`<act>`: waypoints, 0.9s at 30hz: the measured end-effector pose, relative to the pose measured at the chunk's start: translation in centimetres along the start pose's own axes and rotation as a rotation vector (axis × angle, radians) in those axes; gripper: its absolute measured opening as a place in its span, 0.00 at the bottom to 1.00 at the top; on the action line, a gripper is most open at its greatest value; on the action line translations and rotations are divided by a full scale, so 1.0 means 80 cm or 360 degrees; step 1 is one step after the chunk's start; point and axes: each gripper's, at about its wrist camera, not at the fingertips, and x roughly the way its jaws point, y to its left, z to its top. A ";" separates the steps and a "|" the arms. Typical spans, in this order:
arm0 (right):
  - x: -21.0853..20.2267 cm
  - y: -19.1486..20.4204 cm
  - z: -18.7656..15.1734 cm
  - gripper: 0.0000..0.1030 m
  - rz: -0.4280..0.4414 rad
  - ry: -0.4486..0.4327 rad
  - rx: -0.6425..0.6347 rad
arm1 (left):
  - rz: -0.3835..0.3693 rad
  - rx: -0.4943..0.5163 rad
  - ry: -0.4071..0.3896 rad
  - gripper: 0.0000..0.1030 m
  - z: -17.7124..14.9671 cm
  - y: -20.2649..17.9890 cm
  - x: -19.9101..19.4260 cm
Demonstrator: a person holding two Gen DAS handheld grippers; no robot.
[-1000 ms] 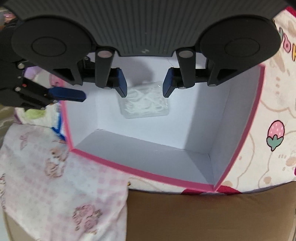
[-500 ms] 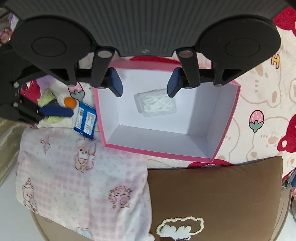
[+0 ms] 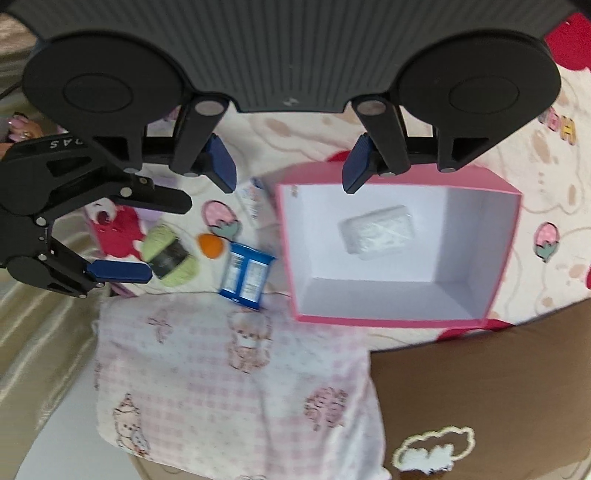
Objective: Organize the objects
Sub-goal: 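Raise the right tool out of the pink box and back away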
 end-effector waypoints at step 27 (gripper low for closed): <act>-0.037 -0.057 -0.116 0.83 0.0077 0.0105 -0.0002 | -0.0114 0.0202 0.0217 0.75 -0.017 -0.138 0.062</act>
